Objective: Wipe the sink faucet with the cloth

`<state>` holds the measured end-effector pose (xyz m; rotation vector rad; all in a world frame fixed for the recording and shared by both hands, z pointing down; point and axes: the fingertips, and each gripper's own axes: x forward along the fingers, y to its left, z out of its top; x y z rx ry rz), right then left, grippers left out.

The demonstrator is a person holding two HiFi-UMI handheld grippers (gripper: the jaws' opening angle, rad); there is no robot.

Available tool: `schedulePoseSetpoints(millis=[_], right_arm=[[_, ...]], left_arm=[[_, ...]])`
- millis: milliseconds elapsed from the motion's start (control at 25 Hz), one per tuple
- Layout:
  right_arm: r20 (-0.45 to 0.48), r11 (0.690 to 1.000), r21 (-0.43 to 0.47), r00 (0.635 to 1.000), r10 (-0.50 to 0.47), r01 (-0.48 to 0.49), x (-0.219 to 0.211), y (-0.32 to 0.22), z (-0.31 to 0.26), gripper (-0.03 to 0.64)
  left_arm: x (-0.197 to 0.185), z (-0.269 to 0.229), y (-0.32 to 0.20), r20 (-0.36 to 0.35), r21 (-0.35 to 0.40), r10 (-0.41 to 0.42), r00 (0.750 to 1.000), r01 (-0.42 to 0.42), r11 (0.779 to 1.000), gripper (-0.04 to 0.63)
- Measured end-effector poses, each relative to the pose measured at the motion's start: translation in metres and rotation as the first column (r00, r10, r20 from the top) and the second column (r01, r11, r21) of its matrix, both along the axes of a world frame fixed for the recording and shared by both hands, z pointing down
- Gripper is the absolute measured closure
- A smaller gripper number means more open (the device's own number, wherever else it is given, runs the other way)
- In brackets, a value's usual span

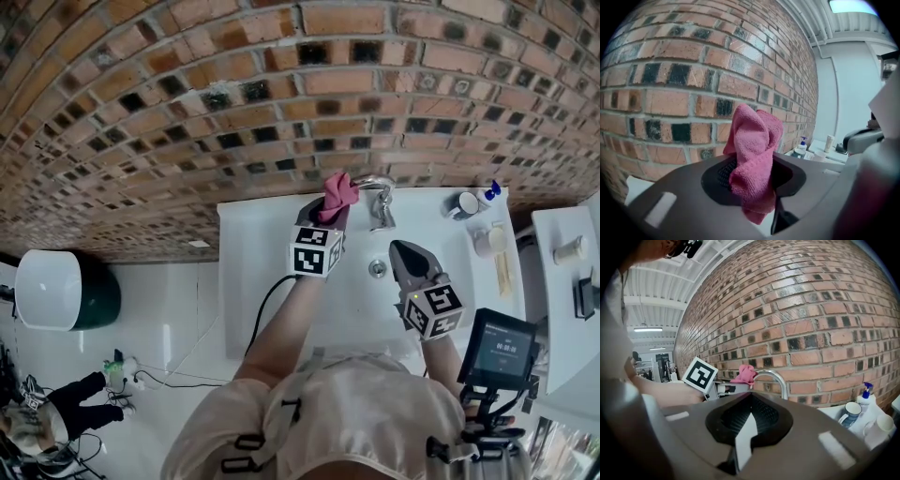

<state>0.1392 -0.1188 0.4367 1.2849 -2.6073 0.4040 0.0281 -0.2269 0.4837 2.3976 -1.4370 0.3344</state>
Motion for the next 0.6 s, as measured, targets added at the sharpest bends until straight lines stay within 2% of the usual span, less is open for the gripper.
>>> schedulePoseSetpoints(millis=[160, 240, 440, 600], right_arm=[[0.008, 1.000, 0.001, 1.000, 0.004, -0.004, 0.002, 0.000, 0.001, 0.630], [0.013, 1.000, -0.002, 1.000, 0.012, -0.012, 0.006, 0.000, 0.002, 0.630], [0.019, 0.999, -0.025, 0.999, 0.046, -0.045, 0.021, 0.000, 0.013, 0.630], [0.024, 0.996, -0.041, 0.997, 0.078, -0.077, 0.035, -0.003, 0.021, 0.630]], left_arm=[[0.039, -0.057, 0.000, -0.015, 0.139, 0.075, 0.997, -0.072, 0.988, 0.457], [0.062, -0.073, -0.002, -0.027, 0.152, 0.131, 0.991, -0.125, 0.980, 0.457], [0.109, -0.054, -0.009, -0.060, 0.065, 0.212, 0.975, -0.208, 0.976, 0.458], [0.127, -0.022, -0.016, -0.070, -0.019, 0.242, 0.968, -0.244, 0.970, 0.459]])
